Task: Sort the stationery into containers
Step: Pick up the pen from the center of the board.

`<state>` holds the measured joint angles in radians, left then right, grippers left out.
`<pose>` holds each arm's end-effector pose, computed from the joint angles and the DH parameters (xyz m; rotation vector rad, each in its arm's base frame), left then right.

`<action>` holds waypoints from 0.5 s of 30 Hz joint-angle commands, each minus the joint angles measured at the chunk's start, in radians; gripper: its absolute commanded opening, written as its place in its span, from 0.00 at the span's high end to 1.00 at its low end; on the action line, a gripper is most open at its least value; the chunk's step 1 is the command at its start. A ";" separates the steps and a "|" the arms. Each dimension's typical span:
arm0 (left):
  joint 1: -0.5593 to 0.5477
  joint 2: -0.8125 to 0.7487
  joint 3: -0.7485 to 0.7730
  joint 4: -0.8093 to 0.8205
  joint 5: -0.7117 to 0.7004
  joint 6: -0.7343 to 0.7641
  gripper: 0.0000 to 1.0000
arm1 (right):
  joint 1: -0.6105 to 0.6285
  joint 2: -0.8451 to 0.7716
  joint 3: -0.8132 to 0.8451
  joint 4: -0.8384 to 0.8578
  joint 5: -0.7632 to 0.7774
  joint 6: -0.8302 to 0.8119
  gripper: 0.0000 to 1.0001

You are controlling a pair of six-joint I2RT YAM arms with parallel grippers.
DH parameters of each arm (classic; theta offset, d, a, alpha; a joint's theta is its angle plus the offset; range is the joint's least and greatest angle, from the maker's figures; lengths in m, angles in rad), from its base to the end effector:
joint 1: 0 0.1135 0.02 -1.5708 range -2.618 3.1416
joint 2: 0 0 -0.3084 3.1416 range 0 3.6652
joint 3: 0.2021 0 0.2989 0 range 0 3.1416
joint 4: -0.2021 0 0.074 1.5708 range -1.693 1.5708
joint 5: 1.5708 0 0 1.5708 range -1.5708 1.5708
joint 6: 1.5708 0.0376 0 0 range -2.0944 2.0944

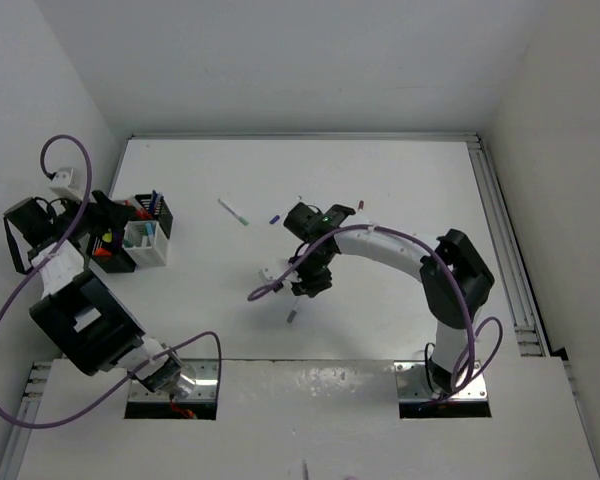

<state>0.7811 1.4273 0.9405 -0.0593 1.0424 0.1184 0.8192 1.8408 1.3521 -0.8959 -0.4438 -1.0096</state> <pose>0.2659 0.2179 0.2865 -0.0354 1.8629 -0.4832 0.2674 0.3098 0.2201 -2.2965 1.6933 0.6154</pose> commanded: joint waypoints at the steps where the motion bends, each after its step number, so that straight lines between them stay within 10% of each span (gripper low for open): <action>1: -0.006 -0.094 0.026 0.023 0.080 -0.040 0.24 | 0.060 0.000 -0.019 -0.008 0.063 -0.168 0.62; 15: -0.066 -0.251 0.012 -0.046 0.148 -0.054 0.23 | 0.072 0.144 -0.033 0.190 0.243 -0.388 0.67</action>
<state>0.7235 1.2194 0.9405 -0.0750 1.1461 0.0380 0.8982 1.9743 1.2652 -0.7383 -0.2302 -1.3247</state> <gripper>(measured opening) 0.774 0.337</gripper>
